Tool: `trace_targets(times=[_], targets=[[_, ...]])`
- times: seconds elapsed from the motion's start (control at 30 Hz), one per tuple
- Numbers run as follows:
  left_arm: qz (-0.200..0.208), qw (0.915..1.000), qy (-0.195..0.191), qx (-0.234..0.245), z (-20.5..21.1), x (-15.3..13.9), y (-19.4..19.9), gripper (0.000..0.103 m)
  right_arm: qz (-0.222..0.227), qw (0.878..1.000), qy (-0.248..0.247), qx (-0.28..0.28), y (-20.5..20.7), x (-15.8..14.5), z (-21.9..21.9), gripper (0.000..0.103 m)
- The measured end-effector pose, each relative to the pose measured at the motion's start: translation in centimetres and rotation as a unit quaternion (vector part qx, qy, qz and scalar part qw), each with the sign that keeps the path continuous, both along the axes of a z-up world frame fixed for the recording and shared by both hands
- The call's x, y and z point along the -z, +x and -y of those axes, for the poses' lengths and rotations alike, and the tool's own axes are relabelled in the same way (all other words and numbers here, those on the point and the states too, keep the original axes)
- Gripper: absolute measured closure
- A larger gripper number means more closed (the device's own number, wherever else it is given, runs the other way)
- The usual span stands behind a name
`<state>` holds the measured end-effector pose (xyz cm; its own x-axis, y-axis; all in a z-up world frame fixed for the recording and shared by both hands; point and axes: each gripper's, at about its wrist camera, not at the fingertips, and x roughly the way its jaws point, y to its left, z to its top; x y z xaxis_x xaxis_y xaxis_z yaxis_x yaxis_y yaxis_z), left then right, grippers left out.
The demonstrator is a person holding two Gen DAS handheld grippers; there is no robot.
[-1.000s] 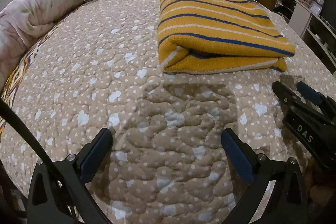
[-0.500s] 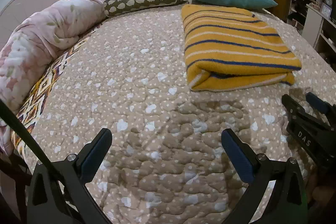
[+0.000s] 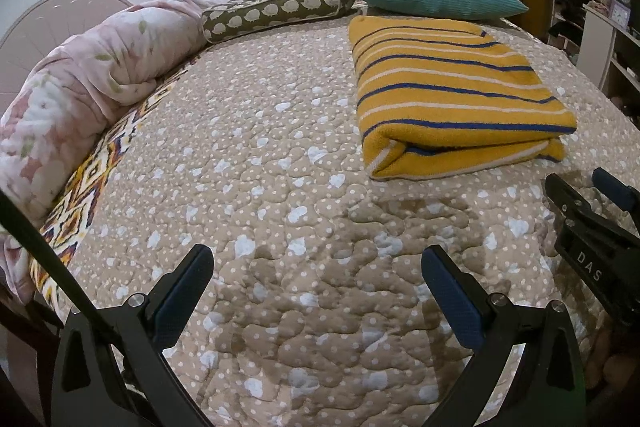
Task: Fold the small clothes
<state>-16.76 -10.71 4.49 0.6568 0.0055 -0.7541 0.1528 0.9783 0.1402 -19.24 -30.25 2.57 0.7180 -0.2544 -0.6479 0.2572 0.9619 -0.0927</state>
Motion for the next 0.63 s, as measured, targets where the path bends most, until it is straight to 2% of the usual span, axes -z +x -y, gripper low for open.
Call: trace_targets(times=[0.63], targets=[[-0.016,0.9997,-0.008,0.016,0.11,0.58,0.21,0.000,-0.007,1.000,0.002,-0.007,0.08,0.23,-1.08,0.032]])
